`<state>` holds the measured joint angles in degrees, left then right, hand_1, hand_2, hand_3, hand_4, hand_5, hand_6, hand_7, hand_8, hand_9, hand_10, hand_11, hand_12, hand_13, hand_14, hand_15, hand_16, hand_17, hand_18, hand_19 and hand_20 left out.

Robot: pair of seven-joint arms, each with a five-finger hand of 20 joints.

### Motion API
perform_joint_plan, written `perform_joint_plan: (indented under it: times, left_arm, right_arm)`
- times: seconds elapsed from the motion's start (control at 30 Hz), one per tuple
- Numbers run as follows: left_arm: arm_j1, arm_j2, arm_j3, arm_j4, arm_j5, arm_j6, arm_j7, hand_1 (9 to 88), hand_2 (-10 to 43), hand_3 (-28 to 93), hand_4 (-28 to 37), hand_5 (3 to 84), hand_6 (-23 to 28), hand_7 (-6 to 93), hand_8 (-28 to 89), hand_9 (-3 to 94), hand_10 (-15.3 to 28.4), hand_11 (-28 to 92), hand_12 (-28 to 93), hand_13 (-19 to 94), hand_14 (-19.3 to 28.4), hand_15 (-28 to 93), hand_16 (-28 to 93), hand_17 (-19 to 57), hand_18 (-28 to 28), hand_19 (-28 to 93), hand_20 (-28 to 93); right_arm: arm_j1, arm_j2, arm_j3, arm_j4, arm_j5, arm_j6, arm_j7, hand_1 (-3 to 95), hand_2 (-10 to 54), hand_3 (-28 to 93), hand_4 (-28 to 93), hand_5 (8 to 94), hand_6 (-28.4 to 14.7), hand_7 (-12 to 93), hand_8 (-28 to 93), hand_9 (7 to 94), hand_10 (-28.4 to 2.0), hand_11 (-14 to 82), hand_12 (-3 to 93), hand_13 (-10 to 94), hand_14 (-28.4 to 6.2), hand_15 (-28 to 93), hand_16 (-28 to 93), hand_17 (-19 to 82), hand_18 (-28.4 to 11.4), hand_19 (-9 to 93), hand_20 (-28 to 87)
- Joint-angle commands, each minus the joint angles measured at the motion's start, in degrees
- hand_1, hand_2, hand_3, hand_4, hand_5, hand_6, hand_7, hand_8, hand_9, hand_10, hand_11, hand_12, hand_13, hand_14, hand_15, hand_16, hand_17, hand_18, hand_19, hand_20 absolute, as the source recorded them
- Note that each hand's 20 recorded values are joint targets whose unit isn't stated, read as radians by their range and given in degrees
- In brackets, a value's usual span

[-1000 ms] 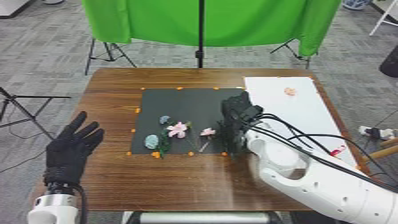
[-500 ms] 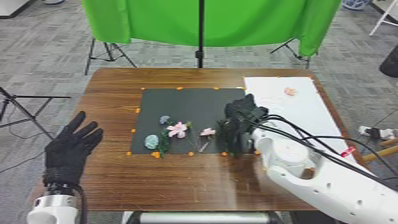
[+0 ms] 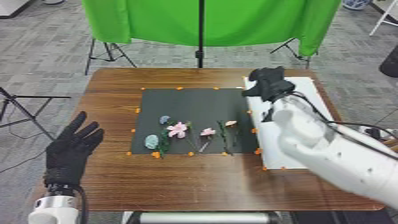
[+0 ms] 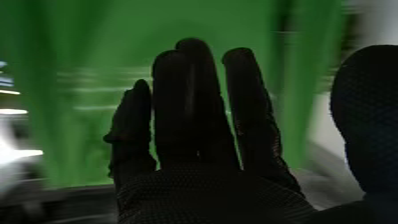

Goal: Arrange flowers

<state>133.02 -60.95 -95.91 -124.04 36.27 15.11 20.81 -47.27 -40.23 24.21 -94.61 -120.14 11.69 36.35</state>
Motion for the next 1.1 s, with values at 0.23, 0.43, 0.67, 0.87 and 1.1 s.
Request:
perform_joint_plan:
  times: [0.23,0.43,0.67,0.87,1.1]
  left_arm:
    - [-0.5,-0.51,0.25,0.14,0.24,0.21,-1.23,21.4,7.0,80,-28.3,35.8,7.8,6.9,-8,31.8,19.6,23,10,20,27.2,55,-11,-8.5,28.4,58,0]
    - [-1.0,-0.75,0.19,0.24,0.42,-0.11,-1.65,21.5,7.0,80,-28.3,35.8,7.7,6.9,-8,31.8,19.6,23,10,20,27.1,55,-11,-8.5,28.4,58,0]
    - [-2.0,-0.69,0.39,0.61,0.69,-0.62,-2.20,21.5,7.1,80,-28.3,35.8,7.7,7.0,-8,31.8,19.6,23,10,20,27.2,55,-11,-8.5,28.4,58,0]
    - [-2.1,-0.69,0.55,0.76,0.89,-0.89,-2.45,21.5,7.1,80,-28.3,35.7,7.7,7.0,-8,31.8,19.6,23,10,20,27.1,55,-11,-8.5,28.4,58,0]
    - [-2.1,-1.13,0.52,0.80,1.10,-1.09,-3.00,21.4,7.0,80,-28.3,35.7,7.7,7.1,-8,31.8,19.6,23,10,20,27.1,55,-11,-8.6,28.4,58,0]
  right_arm:
    - [5.5,-4.9,3.5,17.4,5.5,-14.0,4.3,26.3,-9.5,83,-28,45.8,2.7,18,-14,45.8,-15.7,16.9,14.5,37,-16.0,71,9,10,-20.9,75,49]
    - [4.0,-7.2,5.1,20.3,6.2,-19.5,6.2,26.7,-9.5,83,-28,44.6,3.9,18,-15,44.9,-15.7,15.1,14.7,36,-16.1,70,8,10,-20.7,75,49]
    - [3.0,-7.4,6.5,22.1,7.2,-22.3,9.6,27.6,-9.5,83,-28,42.8,5.1,18,-15,44.0,-15.1,13.8,14.6,36,-15.5,68,7,10,-20.3,75,48]
    - [1.2,-5.6,4.1,22.3,3.7,-16.3,10.7,42.9,-9.5,76,-28,60.7,5.9,20,-13,62.3,-9.2,18.2,14.9,54,-7.6,64,14,19,-19.4,81,48]
    - [-0.7,-4.5,2.3,21.3,0.5,-10.4,9.0,62.8,-9.5,60,-28,84.1,5.1,24,-1,93.0,-2.2,11.3,35.3,75,0.7,64,29,32,-16.1,88,45]
